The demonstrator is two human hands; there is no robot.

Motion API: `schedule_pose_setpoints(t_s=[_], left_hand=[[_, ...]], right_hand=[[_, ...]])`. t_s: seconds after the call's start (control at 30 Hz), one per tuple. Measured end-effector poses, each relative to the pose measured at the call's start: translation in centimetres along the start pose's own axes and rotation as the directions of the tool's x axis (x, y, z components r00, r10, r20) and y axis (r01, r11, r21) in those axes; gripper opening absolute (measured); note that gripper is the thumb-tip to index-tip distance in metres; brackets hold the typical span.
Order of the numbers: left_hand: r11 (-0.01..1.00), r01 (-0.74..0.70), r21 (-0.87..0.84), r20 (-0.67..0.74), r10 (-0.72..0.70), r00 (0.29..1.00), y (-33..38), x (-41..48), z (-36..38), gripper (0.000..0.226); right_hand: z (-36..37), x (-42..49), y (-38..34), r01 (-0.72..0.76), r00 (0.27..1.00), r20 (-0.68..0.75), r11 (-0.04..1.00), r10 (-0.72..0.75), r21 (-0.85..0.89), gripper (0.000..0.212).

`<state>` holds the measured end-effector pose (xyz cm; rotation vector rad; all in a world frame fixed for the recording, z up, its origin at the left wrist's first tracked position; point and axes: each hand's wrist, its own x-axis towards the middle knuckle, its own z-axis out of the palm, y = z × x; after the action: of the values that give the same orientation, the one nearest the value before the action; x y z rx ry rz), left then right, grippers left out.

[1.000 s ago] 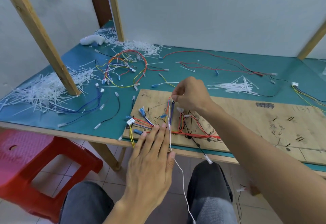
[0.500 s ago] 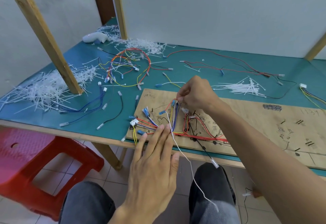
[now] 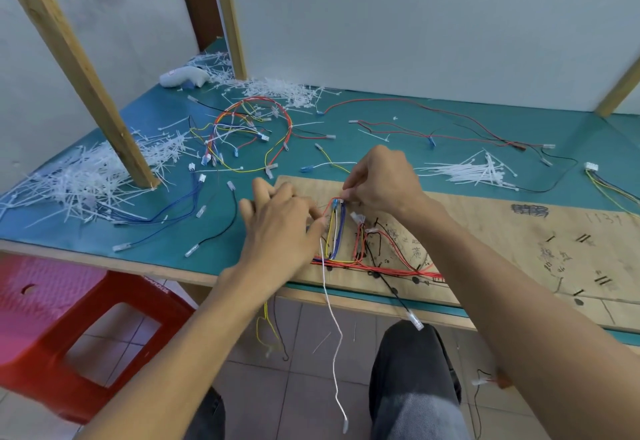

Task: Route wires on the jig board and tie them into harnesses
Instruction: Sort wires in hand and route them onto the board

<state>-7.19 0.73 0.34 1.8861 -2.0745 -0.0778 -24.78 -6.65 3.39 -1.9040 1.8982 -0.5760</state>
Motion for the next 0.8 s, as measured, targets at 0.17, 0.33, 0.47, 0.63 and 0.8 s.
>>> schedule_pose_setpoints(t_s=[0.17, 0.33, 0.47, 0.63, 0.8], left_hand=[[0.979, 0.060, -0.194, 0.054, -0.050, 0.997, -1.4, 1.5, -0.6, 0.019], [0.968, 0.053, -0.244, 0.048, -0.042, 0.998, -2.7, 3.2, -2.8, 0.009], [0.980, 0.054, -0.193, 0.165, -0.022, 0.986, -2.9, 4.2, -4.0, 0.007], [0.984, 0.101, -0.150, 0.206, -0.069, 0.976, -2.9, 4.7, -3.7, 0.007], [0.979, 0.105, -0.175, 0.256, -0.058, 0.965, -2.7, 5.1, -3.9, 0.009]], right_hand=[[0.0, 0.0, 0.0, -0.018, 1.000, 0.005, 1.000, 0.018, 0.001, 0.019], [0.2, -0.3, 0.6, -0.013, 1.000, 0.021, 0.996, 0.011, 0.085, 0.011], [0.5, -0.6, 0.3, -0.021, 1.000, 0.024, 0.997, 0.019, 0.081, 0.007], [-0.1, -2.8, -1.4, 0.041, 0.995, -0.090, 0.992, -0.051, -0.115, 0.023], [2.1, -11.3, -4.7, 0.220, 0.951, -0.169, 0.952, -0.258, -0.214, 0.049]])
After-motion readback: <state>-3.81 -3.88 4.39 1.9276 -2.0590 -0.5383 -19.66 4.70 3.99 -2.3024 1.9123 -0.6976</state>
